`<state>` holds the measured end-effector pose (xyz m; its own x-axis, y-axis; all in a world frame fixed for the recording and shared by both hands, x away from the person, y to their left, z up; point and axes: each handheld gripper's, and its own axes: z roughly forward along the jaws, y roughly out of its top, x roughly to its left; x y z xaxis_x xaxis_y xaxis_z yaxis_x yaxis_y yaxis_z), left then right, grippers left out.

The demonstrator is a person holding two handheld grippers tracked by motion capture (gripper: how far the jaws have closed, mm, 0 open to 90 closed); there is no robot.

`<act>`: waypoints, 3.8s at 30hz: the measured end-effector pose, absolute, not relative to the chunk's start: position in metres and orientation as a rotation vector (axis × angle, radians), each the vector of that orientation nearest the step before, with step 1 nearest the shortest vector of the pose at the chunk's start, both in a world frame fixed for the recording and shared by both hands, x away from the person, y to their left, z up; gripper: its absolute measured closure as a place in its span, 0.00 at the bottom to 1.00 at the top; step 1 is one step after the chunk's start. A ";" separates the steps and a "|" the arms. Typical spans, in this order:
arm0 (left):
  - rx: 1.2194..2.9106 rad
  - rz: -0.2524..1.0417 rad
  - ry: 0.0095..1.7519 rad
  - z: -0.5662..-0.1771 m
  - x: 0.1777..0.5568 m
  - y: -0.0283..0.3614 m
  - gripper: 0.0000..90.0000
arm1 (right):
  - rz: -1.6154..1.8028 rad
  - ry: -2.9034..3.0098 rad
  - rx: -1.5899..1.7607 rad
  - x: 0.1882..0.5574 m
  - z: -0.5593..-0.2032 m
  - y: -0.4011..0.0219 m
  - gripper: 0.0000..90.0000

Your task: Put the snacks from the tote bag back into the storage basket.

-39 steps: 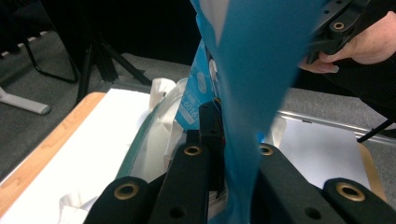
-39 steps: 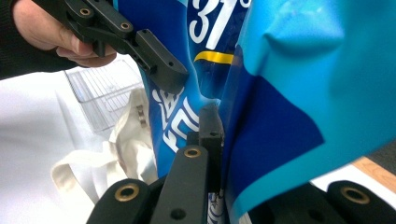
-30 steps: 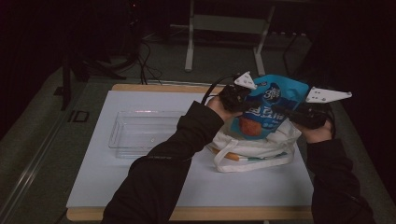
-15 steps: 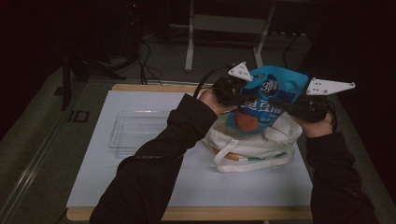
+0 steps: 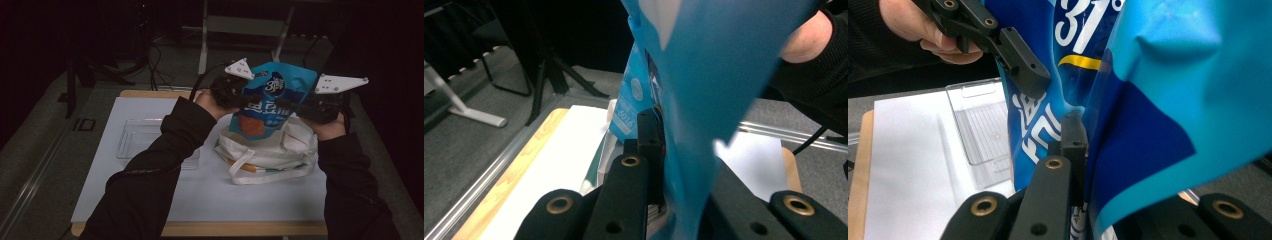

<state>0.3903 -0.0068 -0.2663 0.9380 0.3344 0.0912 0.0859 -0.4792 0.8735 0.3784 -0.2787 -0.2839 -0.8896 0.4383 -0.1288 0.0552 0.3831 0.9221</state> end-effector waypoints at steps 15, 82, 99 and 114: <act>2.070 0.335 0.357 -0.262 0.384 0.043 1.00 | 1.538 2.339 0.354 0.389 -0.281 -0.228 0.99; 2.092 0.364 0.438 -0.283 0.363 0.244 1.00 | 1.560 2.532 0.148 0.407 -0.292 -0.023 0.99; 2.090 0.272 0.456 -0.345 0.376 0.256 1.00 | 1.536 2.591 0.240 0.413 -0.351 -0.011 0.99; 2.093 0.212 0.466 -0.377 0.382 0.258 1.00 | 1.545 2.616 0.310 0.413 -0.385 -0.010 0.99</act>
<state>0.3822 0.2578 -0.3774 0.9123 0.4082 -0.0321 0.2437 -0.4783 0.8437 0.4135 -0.0098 -0.3854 -0.9756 0.2177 0.0275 0.1291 0.4686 0.8739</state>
